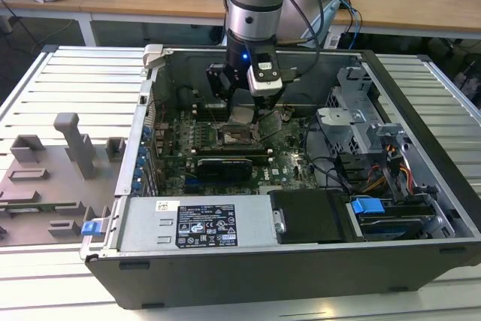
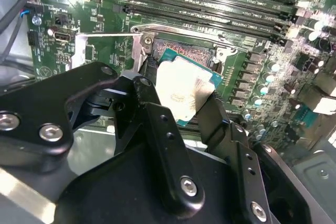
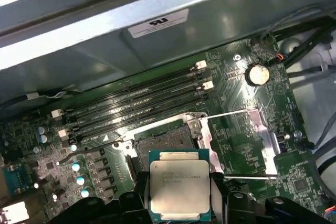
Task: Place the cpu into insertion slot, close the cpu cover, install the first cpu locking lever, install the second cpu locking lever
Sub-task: 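Place the cpu into insertion slot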
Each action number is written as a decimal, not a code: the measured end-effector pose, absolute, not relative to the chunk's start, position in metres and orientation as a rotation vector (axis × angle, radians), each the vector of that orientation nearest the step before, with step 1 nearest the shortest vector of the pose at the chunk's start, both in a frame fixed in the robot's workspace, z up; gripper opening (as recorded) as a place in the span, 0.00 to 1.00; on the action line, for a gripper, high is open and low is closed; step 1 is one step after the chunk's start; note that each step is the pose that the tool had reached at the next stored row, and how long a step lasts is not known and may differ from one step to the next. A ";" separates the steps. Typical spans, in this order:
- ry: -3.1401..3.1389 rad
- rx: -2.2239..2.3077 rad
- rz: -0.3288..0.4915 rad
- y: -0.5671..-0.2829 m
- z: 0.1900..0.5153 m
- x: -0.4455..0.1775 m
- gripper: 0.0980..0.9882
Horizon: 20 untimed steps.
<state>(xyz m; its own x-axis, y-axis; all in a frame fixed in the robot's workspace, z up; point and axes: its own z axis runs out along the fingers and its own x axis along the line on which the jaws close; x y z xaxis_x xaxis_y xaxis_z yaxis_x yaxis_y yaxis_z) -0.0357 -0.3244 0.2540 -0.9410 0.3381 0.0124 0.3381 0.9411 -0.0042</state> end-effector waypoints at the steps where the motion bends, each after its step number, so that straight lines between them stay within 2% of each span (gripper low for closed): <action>1: -3.079 -0.558 0.004 -0.324 0.254 -0.036 0.50; 20: -2.992 -0.916 0.012 -0.324 0.252 -0.036 0.50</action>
